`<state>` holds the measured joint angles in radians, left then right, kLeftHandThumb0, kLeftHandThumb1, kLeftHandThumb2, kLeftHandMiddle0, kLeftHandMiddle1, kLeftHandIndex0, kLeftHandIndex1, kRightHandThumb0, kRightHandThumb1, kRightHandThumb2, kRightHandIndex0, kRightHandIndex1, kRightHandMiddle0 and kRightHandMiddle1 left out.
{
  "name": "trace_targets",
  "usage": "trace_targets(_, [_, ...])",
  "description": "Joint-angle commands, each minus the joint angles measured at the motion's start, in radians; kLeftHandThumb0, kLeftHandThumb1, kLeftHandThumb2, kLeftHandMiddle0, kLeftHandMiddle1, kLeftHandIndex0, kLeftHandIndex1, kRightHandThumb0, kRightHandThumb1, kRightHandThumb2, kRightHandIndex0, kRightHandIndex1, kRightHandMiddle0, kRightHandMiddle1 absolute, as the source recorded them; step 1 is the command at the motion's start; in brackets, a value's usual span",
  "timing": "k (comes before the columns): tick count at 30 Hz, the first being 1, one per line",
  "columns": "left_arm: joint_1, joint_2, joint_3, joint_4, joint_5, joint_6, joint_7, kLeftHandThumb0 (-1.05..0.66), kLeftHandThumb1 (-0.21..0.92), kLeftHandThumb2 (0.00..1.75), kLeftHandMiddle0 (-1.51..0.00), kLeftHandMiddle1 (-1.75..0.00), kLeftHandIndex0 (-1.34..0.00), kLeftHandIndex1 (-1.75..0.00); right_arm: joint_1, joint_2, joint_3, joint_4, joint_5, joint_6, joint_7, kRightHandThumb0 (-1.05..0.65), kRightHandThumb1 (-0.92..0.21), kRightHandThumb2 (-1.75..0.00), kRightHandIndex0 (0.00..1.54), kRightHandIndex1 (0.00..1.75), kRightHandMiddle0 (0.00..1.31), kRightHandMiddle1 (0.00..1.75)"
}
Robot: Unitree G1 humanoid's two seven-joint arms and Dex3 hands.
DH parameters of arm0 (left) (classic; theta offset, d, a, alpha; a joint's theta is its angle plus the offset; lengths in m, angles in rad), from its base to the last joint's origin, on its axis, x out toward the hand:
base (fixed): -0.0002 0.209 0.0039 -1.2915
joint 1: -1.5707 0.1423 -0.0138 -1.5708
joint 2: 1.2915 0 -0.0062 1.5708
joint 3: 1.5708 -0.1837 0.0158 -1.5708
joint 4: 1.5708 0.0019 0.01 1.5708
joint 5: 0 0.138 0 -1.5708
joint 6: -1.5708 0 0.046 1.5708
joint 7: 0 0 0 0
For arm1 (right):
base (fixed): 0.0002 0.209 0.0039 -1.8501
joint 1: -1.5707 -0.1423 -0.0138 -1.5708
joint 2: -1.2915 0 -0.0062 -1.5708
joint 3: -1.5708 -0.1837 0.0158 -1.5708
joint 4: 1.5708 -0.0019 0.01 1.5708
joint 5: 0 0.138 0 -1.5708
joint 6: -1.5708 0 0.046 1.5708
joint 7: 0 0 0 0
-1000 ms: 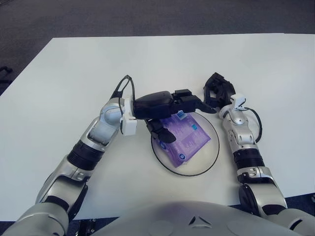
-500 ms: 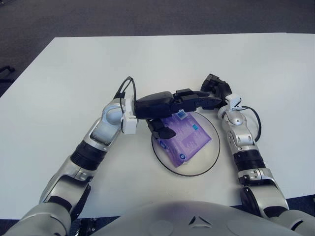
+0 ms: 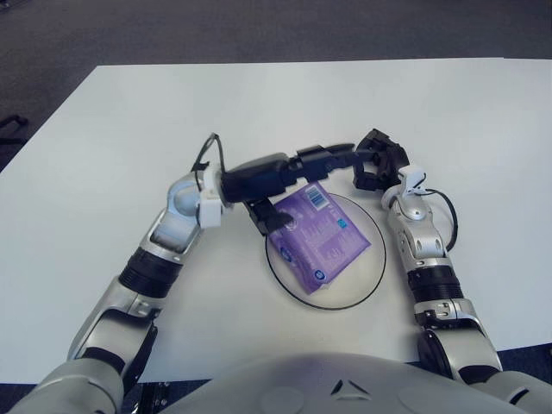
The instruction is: Put the tissue paper into the plate.
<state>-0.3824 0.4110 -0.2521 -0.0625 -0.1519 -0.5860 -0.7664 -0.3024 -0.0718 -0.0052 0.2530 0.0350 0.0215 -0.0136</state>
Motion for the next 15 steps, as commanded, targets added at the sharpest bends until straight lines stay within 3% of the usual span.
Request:
trace_targets(1, [0.003, 0.049, 0.069, 0.028, 0.007, -0.017, 0.008, -1.05, 0.92, 1.12, -0.04, -0.04, 0.0, 0.0, 0.145, 0.054, 0.017, 0.05, 0.009, 0.025, 0.002, -0.46, -0.38, -1.24, 1.01, 1.75, 0.56, 1.75])
trace_targets(6, [0.008, 0.058, 0.093, 0.027, 0.063, 0.0, 0.041, -1.05, 0.92, 1.15, -0.04, -0.04, 0.0, 0.0, 0.14, 0.047, 0.016, 0.058, 0.0, 0.026, 0.002, -0.46, -0.38, -1.23, 1.01, 1.75, 0.56, 1.75])
trace_targets(11, [0.023, 0.026, 0.14, 0.052, -0.062, 0.009, 0.046, -1.05, 0.92, 1.14, -0.04, -0.03, -0.03, -0.02, 0.105, 0.032, 0.006, 0.168, -0.011, -0.023, 0.01, -0.46, -0.38, -1.23, 1.01, 1.75, 0.56, 1.75])
trace_targets(13, [0.03, 0.019, 0.146, 0.051, -0.081, 0.011, 0.045, -1.05, 0.92, 1.14, -0.05, -0.03, -0.02, -0.11, 0.102, 0.032, 0.003, 0.18, -0.009, -0.032, 0.014, -0.46, -0.38, -1.23, 1.01, 1.75, 0.56, 1.75])
trace_targets(15, [0.132, 0.028, 0.189, -0.042, -0.162, 0.026, 0.056, -1.05, 0.92, 1.13, -0.07, -0.04, -0.01, -0.2, 0.102, 0.034, -0.002, 0.187, 0.002, -0.036, 0.025, -0.46, -0.38, -1.23, 1.0, 1.75, 0.56, 1.75])
